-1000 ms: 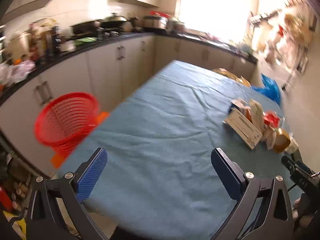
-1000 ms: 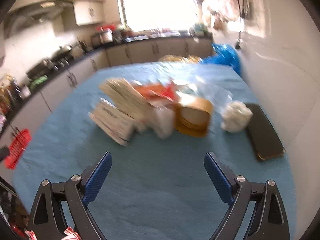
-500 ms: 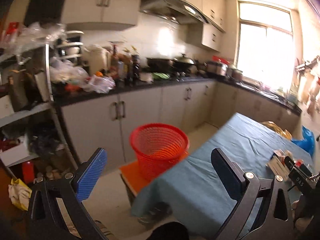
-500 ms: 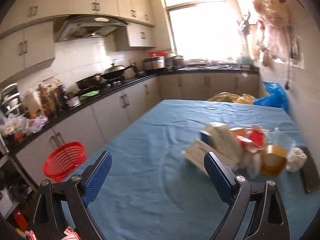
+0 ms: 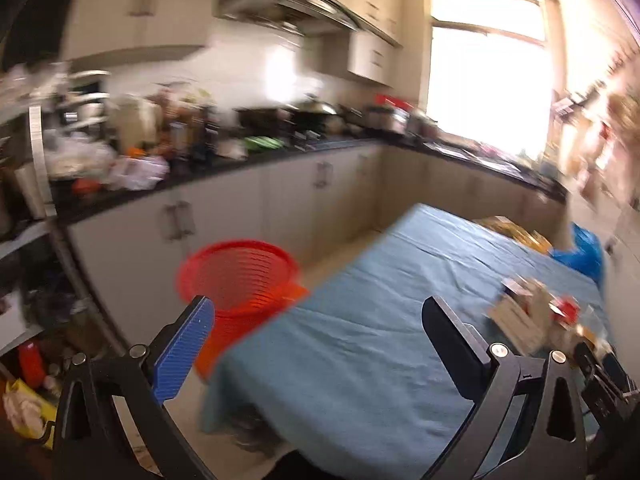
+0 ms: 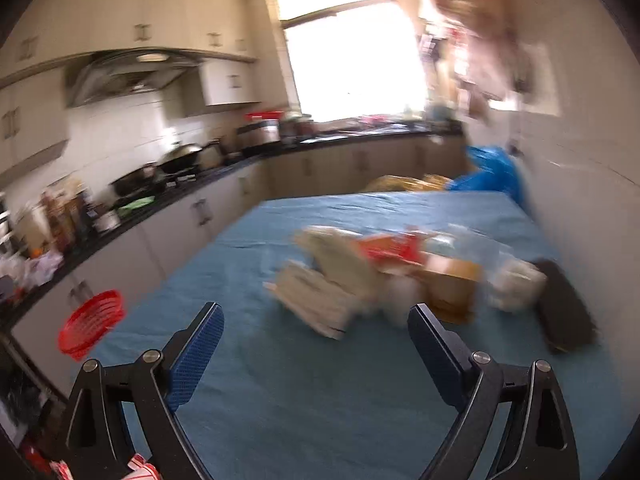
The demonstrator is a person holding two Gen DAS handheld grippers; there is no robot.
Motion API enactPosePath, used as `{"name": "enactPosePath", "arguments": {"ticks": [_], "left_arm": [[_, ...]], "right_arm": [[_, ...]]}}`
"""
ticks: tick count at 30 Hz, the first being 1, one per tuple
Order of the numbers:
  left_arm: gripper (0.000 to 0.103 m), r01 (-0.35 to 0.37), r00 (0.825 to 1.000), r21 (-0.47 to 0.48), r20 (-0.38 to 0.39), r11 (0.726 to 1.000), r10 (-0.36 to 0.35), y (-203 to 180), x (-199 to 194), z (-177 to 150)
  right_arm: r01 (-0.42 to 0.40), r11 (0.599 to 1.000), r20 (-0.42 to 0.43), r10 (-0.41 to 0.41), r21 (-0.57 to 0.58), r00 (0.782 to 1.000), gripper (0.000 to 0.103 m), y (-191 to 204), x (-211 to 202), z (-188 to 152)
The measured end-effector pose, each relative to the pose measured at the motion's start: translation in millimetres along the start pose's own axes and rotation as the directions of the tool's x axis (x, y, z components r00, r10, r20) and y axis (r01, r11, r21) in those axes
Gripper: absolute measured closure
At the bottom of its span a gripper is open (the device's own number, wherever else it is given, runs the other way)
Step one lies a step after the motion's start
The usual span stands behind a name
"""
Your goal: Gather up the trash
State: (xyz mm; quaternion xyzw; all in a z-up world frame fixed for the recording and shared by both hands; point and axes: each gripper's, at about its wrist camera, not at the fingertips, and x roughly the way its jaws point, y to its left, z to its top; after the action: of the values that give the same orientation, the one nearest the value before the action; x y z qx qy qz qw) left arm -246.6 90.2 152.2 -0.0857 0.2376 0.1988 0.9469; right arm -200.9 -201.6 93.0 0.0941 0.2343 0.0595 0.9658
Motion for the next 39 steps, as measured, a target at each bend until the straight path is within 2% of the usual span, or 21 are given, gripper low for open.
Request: {"name": "enactPosePath", "arguments": {"ticks": [3, 7, 9, 12, 15, 17, 19, 23, 24, 27, 28, 29, 30, 32, 34, 36, 39], "left_arm": [[0.0, 0.111, 0.992, 0.012, -0.06, 0.994, -0.11, -27, 23, 1], [0.0, 0.251, 0.961, 0.037, -0.126, 0.967, -0.245, -60, 48, 0], [0.0, 0.292, 0.95, 0.085, -0.145, 0.953, -0.278, -76, 58, 0], [0.0, 0.358, 0.927, 0.159, -0.183, 0.92, -0.328, -94, 70, -1], [0.0, 0.433, 0.89, 0.201, -0.251, 0.879, -0.381, -104, 85, -3], [0.0, 0.462, 0.87, 0.198, -0.292, 0.865, -0.398, -120, 102, -2], [0.0, 0.481, 0.852, 0.18, -0.326, 0.858, -0.409, -124, 119, -2], [0.0, 0.514, 0.8, 0.12, -0.426, 0.849, -0.423, -146, 164, -5], [0.0, 0.523, 0.781, 0.097, -0.452, 0.847, -0.431, -152, 174, -8], [0.0, 0.556, 0.71, 0.015, -0.528, 0.831, -0.465, -168, 194, -21], [0.0, 0.568, 0.678, -0.02, -0.554, 0.822, -0.482, -175, 201, -24], [0.0, 0.574, 0.654, -0.049, -0.574, 0.817, -0.494, -182, 206, -28], [0.0, 0.575, 0.636, -0.07, -0.588, 0.815, -0.499, -186, 210, -32], [0.0, 0.567, 0.622, -0.086, -0.608, 0.819, -0.494, -199, 218, -37], [0.0, 0.551, 0.619, -0.092, -0.622, 0.83, -0.48, -211, 225, -41], [0.0, 0.538, 0.607, -0.112, -0.637, 0.836, -0.476, -220, 233, -45], [0.0, 0.523, 0.599, -0.122, -0.652, 0.844, -0.465, -233, 242, -44]], "right_arm": [[0.126, 0.991, -0.016, -0.125, 0.039, 0.992, 0.007, -36, -20, -5], [0.255, 0.96, -0.07, -0.248, 0.114, 0.966, 0.007, -83, -49, -8], [0.315, 0.938, -0.089, -0.304, 0.146, 0.948, 0.007, -102, -60, -11], [0.361, 0.916, -0.126, -0.343, 0.173, 0.931, 0.007, -121, -70, -11], [0.342, 0.922, -0.162, -0.316, 0.179, 0.935, 0.007, -128, -66, -8], [0.325, 0.933, -0.156, -0.302, 0.153, 0.941, 0.007, -124, -63, -11], [0.311, 0.943, -0.158, -0.292, 0.117, 0.943, 0.007, -115, -53, -11], [0.287, 0.952, -0.189, -0.264, 0.106, 0.946, 0.007, -96, -29, -15], [0.274, 0.955, -0.2, -0.248, 0.115, 0.948, 0.007, -95, -24, -16], [0.254, 0.958, -0.218, -0.221, 0.136, 0.951, 0.007, -92, -11, -19], [0.252, 0.958, -0.219, -0.219, 0.138, 0.951, 0.007, -91, -9, -21], [0.25, 0.958, -0.221, -0.216, 0.14, 0.951, 0.007, -91, -6, -22], [0.249, 0.958, -0.223, -0.214, 0.142, 0.951, 0.007, -91, -4, -23], [0.247, 0.957, -0.225, -0.21, 0.151, 0.951, 0.007, -91, -1, -25], [0.245, 0.957, -0.222, -0.208, 0.157, 0.953, 0.007, -94, 0, -25], [0.247, 0.956, -0.216, -0.211, 0.156, 0.953, 0.007, -95, -1, -26], [0.238, 0.959, -0.209, -0.204, 0.155, 0.956, 0.007, -95, -2, -27]]}}
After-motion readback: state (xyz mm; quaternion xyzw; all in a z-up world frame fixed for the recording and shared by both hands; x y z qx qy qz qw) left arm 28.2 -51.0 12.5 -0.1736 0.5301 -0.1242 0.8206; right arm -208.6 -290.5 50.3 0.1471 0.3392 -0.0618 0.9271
